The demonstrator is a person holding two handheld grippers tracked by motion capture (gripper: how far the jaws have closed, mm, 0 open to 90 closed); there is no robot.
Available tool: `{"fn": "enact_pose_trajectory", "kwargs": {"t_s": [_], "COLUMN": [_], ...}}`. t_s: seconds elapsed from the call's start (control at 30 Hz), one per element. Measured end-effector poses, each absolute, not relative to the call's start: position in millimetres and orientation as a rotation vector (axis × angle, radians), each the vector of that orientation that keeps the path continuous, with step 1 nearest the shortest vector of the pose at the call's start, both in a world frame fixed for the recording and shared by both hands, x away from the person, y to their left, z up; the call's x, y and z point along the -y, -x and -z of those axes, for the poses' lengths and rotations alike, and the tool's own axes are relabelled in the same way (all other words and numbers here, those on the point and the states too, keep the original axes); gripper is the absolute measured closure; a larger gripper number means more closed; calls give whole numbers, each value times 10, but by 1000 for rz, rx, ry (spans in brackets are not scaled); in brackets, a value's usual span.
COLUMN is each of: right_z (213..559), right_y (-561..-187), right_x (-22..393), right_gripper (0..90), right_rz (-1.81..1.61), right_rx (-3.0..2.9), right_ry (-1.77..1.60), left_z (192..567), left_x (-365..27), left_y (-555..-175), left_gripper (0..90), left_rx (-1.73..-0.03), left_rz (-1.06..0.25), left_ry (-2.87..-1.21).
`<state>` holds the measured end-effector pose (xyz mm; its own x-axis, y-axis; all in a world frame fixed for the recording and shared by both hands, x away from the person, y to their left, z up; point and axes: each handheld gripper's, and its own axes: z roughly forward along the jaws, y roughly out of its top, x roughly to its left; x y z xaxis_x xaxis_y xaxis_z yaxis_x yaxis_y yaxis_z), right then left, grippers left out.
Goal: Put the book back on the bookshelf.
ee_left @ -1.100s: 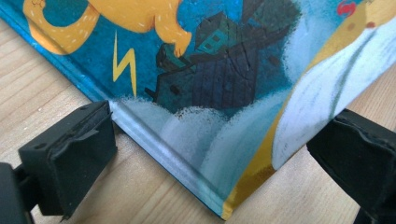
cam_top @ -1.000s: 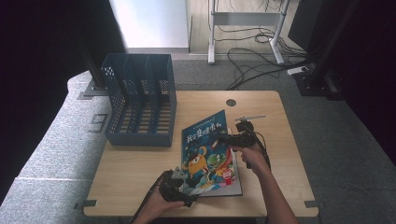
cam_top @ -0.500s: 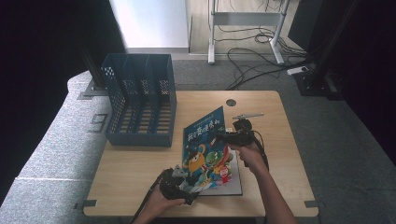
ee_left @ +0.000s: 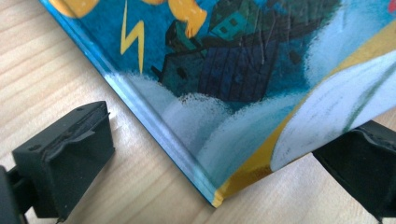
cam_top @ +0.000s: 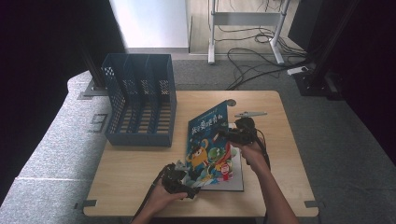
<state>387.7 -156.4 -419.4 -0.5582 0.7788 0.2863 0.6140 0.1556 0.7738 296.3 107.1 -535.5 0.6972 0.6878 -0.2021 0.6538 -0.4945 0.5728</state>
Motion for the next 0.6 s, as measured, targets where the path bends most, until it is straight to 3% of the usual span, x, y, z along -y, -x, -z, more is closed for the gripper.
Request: {"fn": "enact_pose_trajectory", "kwargs": {"t_s": [0.6], "right_z": [4176], "right_y": [-3861], "right_x": [1580], "right_gripper": [732], "right_rz": [-1398], "right_rx": [-2192], "right_ry": [-1340], "left_z": [5316], "left_x": [-1000], "left_y": [-2913], "left_gripper": [21], "left_rx": [-1002], "left_rz": [-48], "left_ry": [-2253]}}
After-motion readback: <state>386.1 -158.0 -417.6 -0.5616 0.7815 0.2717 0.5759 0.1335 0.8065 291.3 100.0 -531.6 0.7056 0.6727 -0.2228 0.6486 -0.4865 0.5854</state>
